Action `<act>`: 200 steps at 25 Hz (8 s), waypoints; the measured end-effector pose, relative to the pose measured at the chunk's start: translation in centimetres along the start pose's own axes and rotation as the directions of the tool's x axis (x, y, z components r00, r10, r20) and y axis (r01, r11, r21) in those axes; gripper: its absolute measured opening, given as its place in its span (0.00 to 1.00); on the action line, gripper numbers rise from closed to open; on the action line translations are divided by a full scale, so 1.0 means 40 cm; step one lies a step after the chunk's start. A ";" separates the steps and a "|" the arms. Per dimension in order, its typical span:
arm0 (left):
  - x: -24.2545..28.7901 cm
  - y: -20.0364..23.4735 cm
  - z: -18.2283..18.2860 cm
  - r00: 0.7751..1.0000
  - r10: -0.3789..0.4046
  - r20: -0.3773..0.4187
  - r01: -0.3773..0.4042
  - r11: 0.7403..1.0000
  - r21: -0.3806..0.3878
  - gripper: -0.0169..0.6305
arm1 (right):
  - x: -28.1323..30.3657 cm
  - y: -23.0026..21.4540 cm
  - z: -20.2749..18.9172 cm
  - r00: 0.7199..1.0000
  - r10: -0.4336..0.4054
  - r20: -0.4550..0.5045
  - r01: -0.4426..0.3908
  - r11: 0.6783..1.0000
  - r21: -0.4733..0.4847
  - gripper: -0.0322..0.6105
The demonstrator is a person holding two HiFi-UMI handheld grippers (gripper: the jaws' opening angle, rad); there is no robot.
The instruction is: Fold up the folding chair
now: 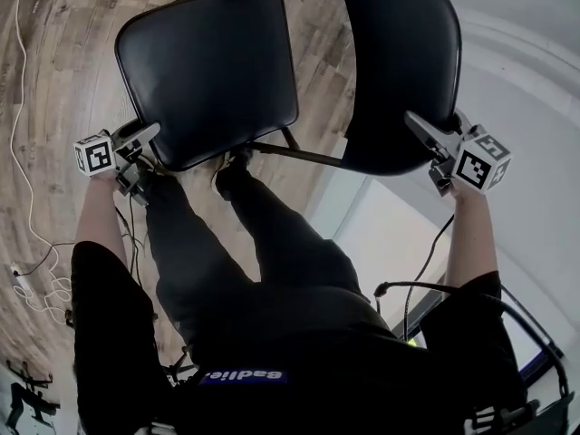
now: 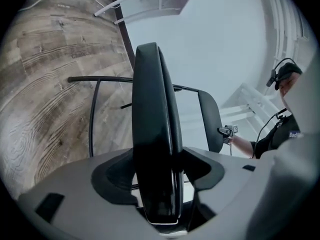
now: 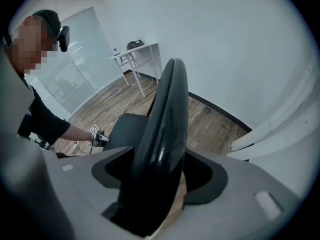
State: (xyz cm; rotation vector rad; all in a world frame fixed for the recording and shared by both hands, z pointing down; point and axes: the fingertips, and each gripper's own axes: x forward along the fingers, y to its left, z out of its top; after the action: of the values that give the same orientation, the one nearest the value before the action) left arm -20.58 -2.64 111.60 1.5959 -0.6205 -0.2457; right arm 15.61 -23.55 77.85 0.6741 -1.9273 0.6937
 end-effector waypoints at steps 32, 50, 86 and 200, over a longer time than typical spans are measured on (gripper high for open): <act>0.081 -0.199 0.002 0.989 0.124 0.076 -0.115 0.988 -0.107 0.43 | -0.116 0.122 0.076 0.999 0.052 -0.004 -0.052 0.999 0.013 0.16; 0.145 -0.442 0.024 0.970 0.234 0.072 -0.225 0.968 -0.114 0.41 | -0.228 0.223 0.135 0.998 -0.063 -0.015 0.062 0.997 -0.055 0.17; 0.439 -0.954 0.020 0.953 0.270 0.140 -0.254 0.959 -0.122 0.31 | -0.376 0.458 0.169 0.984 -0.172 -0.054 0.146 0.936 -0.320 0.18; -0.073 -1.831 0.010 0.946 0.054 0.320 -0.314 0.397 0.862 0.03 | -0.464 0.330 0.197 0.978 -0.209 0.024 0.209 0.952 -0.226 0.16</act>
State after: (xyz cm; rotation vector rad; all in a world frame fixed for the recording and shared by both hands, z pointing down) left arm -5.41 -0.77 39.89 2.5625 -1.2736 0.1286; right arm 9.14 -16.96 55.59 0.7198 -1.8660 0.3344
